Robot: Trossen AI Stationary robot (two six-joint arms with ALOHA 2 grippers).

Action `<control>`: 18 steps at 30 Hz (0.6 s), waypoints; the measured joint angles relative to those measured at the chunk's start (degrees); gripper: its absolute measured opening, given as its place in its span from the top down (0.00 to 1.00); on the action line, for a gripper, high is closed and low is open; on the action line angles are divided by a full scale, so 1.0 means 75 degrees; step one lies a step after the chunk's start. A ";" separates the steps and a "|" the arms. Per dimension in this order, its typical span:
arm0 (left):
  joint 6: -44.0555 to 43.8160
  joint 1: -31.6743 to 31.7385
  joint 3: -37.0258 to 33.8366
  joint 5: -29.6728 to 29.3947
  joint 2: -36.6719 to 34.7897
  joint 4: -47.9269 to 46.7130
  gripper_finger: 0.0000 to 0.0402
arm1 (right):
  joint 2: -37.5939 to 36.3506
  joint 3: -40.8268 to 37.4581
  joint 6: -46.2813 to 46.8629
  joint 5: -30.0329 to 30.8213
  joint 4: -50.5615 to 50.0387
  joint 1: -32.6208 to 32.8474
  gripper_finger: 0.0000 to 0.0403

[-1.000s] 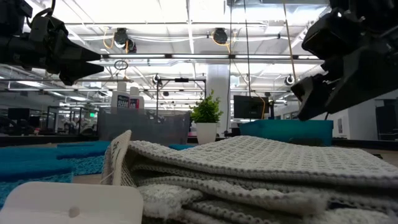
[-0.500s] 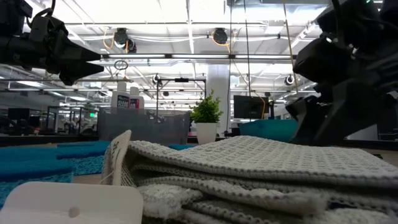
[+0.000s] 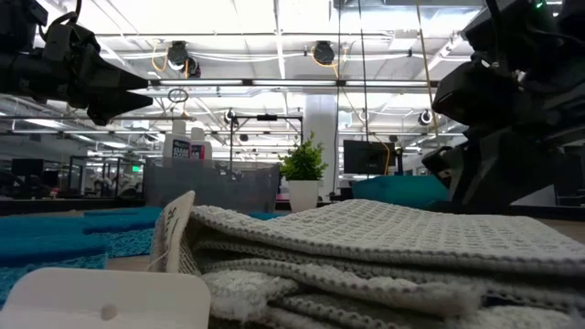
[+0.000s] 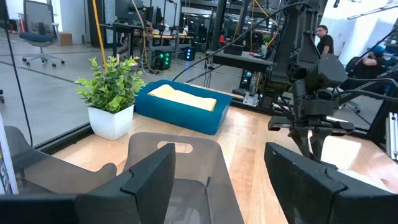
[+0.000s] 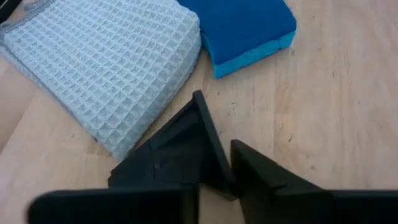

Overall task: Pick & Place Kitchen Items
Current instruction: Put the gray towel into the blue bin

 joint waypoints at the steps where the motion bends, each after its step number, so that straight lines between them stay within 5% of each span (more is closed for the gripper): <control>1: 0.0000 0.0000 0.0000 0.0003 0.0000 0.0000 0.38 | -0.0025 0.0000 -0.0074 -0.0003 -0.0011 -0.0002 0.93; 9: 0.0000 0.0000 0.0000 0.0003 0.0000 0.0000 0.38 | -0.1333 -0.0015 -0.0436 0.0931 -0.0948 -0.0005 0.99; 18: 0.0000 0.0000 0.0000 0.0003 0.0000 0.0001 0.38 | -0.3921 -0.0020 0.0089 0.3435 -0.3208 -0.0284 1.00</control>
